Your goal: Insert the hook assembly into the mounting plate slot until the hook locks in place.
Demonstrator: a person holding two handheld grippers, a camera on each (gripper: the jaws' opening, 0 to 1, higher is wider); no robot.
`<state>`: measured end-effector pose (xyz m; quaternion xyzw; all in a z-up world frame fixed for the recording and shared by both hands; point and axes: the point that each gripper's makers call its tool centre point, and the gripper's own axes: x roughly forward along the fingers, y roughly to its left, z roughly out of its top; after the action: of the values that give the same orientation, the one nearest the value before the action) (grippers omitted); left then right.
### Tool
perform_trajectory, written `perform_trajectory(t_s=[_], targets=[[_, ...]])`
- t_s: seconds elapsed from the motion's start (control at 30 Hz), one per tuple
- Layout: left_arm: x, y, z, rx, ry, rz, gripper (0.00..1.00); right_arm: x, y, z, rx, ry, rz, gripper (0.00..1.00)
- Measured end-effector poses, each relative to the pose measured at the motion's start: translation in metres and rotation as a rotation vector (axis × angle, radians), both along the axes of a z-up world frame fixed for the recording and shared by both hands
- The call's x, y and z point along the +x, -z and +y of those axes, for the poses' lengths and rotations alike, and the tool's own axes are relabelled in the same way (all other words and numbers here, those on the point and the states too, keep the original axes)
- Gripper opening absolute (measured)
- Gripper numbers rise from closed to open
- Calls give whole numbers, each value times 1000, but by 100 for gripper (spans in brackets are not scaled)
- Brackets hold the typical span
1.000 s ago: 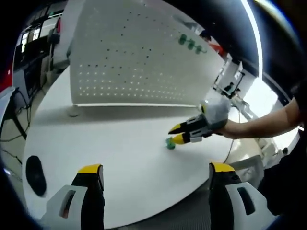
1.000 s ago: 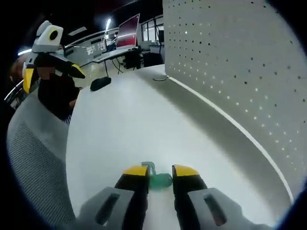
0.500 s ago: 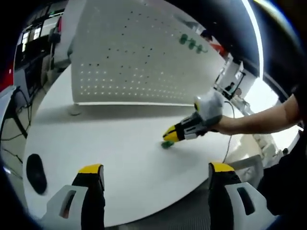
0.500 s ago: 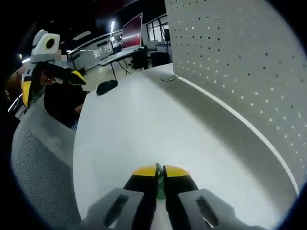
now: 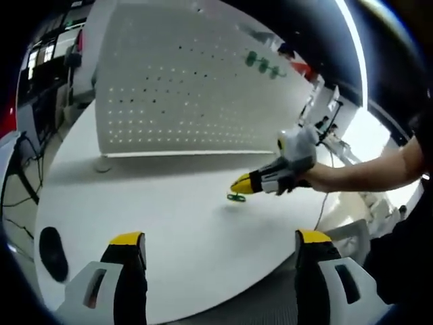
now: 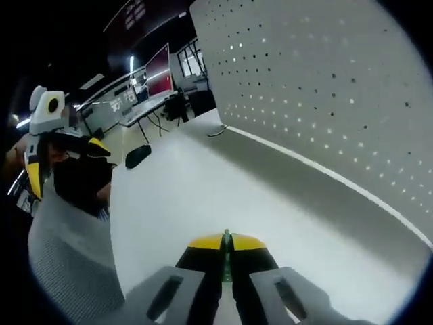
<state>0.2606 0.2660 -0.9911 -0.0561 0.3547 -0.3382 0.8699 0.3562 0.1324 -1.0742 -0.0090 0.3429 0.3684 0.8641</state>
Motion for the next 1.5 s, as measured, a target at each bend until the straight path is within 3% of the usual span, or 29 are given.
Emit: perform_trajectory(t_s=[0.3,0.5,0.77,1.1,1.23,1.37,1.5], targets=[[2,-15,-5,-19,5,-37,94,7,-23,-13,47,112,-51,0],[2,-20,-6,-21,11,-53,94,6,-33,-18,54,136,-73,0],[4,-37,-12,-54,15,-90,97,9,-62,-17,71,150,-142,0],[14,-53,-19,-66,19,-116,97,11,-117,-13,199,239,-208,0],[21,-56,-26,-93,4,-90,92,8,-140,-8,185,228,-293,0],[28,-55,-32,-66,4,-73,87,-1,-165,2,260,245,-312,0],[35,-71,-47,-200,-22,-42,82,-9,-186,11,315,253,-347,0]])
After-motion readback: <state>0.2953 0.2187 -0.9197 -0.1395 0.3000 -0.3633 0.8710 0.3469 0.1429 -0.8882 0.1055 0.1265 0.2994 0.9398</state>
